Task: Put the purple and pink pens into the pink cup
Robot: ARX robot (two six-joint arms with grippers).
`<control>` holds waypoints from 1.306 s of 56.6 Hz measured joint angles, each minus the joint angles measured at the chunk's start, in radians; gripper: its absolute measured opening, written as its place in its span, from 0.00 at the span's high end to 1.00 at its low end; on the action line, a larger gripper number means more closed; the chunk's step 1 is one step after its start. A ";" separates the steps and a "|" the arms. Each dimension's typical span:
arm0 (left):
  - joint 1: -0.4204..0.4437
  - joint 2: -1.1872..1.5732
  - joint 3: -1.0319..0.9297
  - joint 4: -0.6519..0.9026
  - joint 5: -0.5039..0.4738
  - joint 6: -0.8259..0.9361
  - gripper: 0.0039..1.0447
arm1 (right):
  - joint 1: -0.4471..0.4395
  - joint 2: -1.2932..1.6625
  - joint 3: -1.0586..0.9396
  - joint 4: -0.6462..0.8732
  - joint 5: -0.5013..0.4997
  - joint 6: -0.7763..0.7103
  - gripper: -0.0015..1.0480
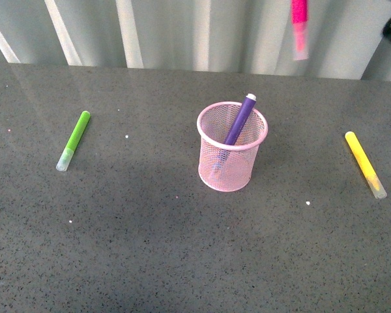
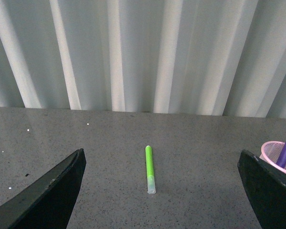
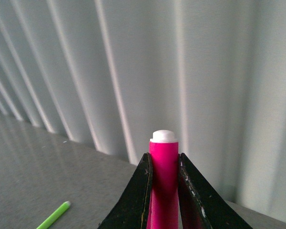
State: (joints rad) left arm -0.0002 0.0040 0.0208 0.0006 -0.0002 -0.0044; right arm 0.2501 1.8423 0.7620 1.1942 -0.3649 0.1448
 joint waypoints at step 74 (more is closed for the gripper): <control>0.000 0.000 0.000 0.000 0.000 0.000 0.06 | 0.073 0.309 0.037 0.196 -0.061 0.045 0.47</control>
State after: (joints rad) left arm -0.0002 0.0040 0.0208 0.0006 -0.0002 -0.0044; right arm 0.3229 2.1509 0.7990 1.3899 -0.4259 0.1898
